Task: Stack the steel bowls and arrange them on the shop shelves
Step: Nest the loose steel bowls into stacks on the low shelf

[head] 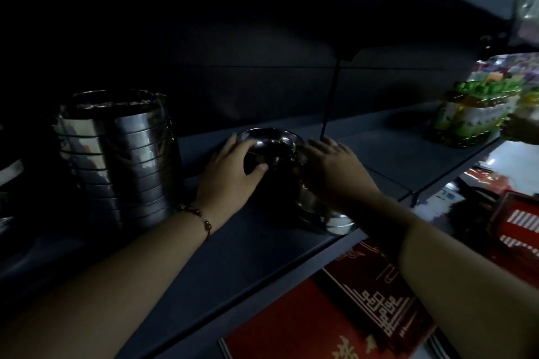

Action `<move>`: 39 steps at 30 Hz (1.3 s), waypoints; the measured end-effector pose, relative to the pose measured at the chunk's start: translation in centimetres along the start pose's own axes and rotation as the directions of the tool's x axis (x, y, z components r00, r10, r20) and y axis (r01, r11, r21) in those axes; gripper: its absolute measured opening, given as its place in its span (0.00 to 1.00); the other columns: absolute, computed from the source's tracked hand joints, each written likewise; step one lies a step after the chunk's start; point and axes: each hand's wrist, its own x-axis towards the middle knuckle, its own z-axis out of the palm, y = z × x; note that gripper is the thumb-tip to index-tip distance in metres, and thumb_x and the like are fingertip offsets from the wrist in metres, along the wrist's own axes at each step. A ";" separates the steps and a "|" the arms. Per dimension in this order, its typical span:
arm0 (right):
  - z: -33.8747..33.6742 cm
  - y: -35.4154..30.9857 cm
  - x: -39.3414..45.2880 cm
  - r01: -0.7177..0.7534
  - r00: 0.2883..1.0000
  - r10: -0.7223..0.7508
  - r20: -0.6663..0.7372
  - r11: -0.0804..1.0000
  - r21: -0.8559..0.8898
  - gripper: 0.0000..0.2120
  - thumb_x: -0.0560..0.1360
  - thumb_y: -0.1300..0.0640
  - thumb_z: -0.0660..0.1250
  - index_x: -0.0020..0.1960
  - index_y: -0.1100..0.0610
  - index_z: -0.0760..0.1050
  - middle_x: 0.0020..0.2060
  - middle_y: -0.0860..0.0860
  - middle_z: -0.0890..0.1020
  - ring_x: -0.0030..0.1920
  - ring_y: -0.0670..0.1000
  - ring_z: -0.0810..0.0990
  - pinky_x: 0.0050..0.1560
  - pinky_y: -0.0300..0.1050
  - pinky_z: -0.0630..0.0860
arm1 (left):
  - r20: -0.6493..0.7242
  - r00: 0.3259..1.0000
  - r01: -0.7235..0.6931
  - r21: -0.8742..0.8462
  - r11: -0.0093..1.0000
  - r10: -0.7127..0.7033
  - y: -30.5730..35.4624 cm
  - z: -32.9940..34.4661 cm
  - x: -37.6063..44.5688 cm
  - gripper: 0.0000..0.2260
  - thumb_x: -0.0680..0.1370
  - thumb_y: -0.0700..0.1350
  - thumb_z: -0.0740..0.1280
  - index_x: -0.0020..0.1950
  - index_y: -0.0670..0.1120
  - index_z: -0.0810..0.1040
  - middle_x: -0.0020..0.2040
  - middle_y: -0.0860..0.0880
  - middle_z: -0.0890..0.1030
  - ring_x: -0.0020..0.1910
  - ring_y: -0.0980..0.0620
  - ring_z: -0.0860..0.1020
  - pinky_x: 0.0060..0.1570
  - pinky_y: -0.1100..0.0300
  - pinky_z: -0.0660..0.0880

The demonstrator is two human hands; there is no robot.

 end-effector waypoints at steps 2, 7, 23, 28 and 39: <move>-0.1 -0.4 -3.0 -0.001 1.000 0.001 0.007 0.999 -0.046 0.30 0.81 0.42 0.56 0.79 0.49 0.53 0.79 0.53 0.55 0.79 0.57 0.49 0.77 0.51 0.43 | 0.044 0.994 -0.105 0.105 0.989 0.101 1.2 -0.7 -1.6 0.26 0.79 0.56 0.67 0.76 0.56 0.65 0.81 0.51 0.56 0.78 0.46 0.58 0.73 0.48 0.62; 1.1 -1.9 -9.4 -0.144 0.989 0.143 0.022 0.989 0.029 0.35 0.80 0.42 0.57 0.80 0.48 0.43 0.80 0.55 0.44 0.79 0.60 0.40 0.74 0.52 0.35 | 0.235 0.944 -0.296 0.283 0.912 0.233 4.1 0.8 -5.6 0.36 0.78 0.62 0.64 0.80 0.58 0.50 0.82 0.47 0.47 0.80 0.43 0.51 0.75 0.44 0.56; 3.4 1.5 -11.0 -0.344 0.864 0.503 0.027 0.550 0.761 0.31 0.75 0.44 0.65 0.76 0.44 0.59 0.69 0.47 0.73 0.69 0.48 0.72 0.66 0.52 0.73 | 0.302 0.949 -0.095 -0.007 0.995 0.093 5.1 5.5 -5.5 0.44 0.75 0.62 0.69 0.80 0.60 0.41 0.82 0.48 0.54 0.78 0.46 0.59 0.72 0.44 0.64; 3.8 2.4 -10.6 -0.244 0.900 0.434 0.045 0.416 0.876 0.28 0.76 0.52 0.70 0.62 0.26 0.61 0.55 0.33 0.79 0.57 0.34 0.78 0.57 0.36 0.73 | 0.362 0.931 0.030 -0.206 0.978 0.048 4.3 6.0 -4.2 0.44 0.73 0.59 0.73 0.78 0.64 0.46 0.79 0.52 0.63 0.75 0.50 0.65 0.72 0.44 0.66; 2.3 1.9 -11.7 -0.314 0.888 0.458 0.036 0.549 0.775 0.46 0.74 0.61 0.73 0.79 0.44 0.46 0.56 0.26 0.65 0.54 0.30 0.72 0.49 0.24 0.68 | 0.237 0.962 -0.064 -0.292 0.954 0.137 4.9 4.8 -5.2 0.45 0.71 0.52 0.77 0.79 0.64 0.51 0.78 0.56 0.64 0.75 0.54 0.64 0.72 0.46 0.66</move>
